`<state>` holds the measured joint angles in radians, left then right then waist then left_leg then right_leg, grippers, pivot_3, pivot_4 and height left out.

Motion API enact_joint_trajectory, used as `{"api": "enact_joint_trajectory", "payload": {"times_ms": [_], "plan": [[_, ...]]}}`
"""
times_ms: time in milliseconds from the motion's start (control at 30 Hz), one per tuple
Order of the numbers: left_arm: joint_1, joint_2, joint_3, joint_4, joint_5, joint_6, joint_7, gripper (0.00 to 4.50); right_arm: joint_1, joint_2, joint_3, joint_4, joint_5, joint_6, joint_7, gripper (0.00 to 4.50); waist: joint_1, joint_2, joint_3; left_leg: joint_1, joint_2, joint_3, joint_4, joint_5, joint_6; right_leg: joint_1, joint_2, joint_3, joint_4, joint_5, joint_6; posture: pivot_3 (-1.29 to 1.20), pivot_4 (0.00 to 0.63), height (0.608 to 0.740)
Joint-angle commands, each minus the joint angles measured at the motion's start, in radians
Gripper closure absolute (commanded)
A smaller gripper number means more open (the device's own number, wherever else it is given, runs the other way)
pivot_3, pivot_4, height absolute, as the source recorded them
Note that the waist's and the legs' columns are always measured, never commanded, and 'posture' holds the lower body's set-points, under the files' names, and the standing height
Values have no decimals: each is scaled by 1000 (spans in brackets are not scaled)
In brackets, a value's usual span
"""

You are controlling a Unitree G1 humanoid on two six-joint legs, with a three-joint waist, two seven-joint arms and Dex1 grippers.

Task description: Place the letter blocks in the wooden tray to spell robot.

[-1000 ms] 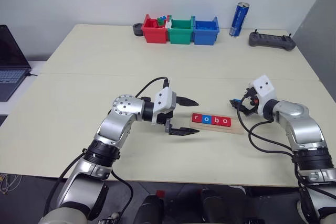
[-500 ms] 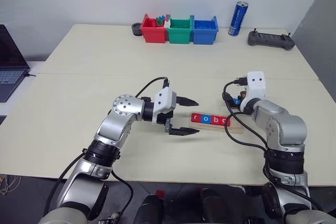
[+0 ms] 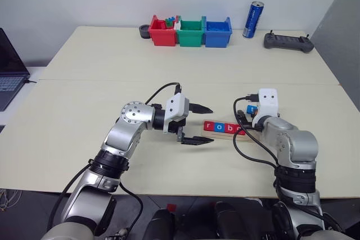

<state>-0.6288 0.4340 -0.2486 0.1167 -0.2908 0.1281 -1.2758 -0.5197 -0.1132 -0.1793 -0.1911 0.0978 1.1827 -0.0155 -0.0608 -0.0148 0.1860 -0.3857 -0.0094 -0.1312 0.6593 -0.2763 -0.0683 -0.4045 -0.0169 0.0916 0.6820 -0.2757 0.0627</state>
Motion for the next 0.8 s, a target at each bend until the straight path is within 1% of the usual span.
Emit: {"api": "enact_joint_trajectory", "payload": {"times_ms": [33,367,467,567,667,700,800], "plan": [[-5,1,14,-44,-12,0,7,0,-11,7,-34,33,-8,-43,-30,35,0,0,0,0,0,0,0,0,0,0,0,0,0,0,0,0,150,740],[3,5,14,-53,-13,1,6,0,-11,10,-71,111,3,-86,-60,35,-2,0,-1,0,0,0,0,0,0,1,0,0,0,0,0,0,150,740],[-1,2,13,-45,-11,-3,4,0,-7,21,-73,108,12,-92,-61,620,-2,0,-1,0,0,0,0,0,0,1,0,0,0,0,0,0,150,740],[-6,0,13,-38,-9,-6,4,0,4,22,-70,94,12,-92,-60,1634,-2,0,-1,0,0,0,0,0,0,1,0,0,0,0,0,0,150,740],[-4,-1,12,-38,-9,-8,4,0,6,5,-60,89,2,-110,-55,2746,-3,0,-1,0,0,0,0,0,0,1,0,0,0,0,0,0,150,740],[-4,-1,12,-36,-8,-10,3,0,5,1,-59,89,1,-112,-53,3045,-3,0,-1,0,0,0,0,0,0,1,0,0,0,0,0,0,150,740],[-4,-1,11,-33,-7,-11,3,0,-1,-13,-66,69,7,-94,-47,3037,-4,0,-1,0,0,0,0,0,0,1,0,0,0,0,0,0,150,740]]}}
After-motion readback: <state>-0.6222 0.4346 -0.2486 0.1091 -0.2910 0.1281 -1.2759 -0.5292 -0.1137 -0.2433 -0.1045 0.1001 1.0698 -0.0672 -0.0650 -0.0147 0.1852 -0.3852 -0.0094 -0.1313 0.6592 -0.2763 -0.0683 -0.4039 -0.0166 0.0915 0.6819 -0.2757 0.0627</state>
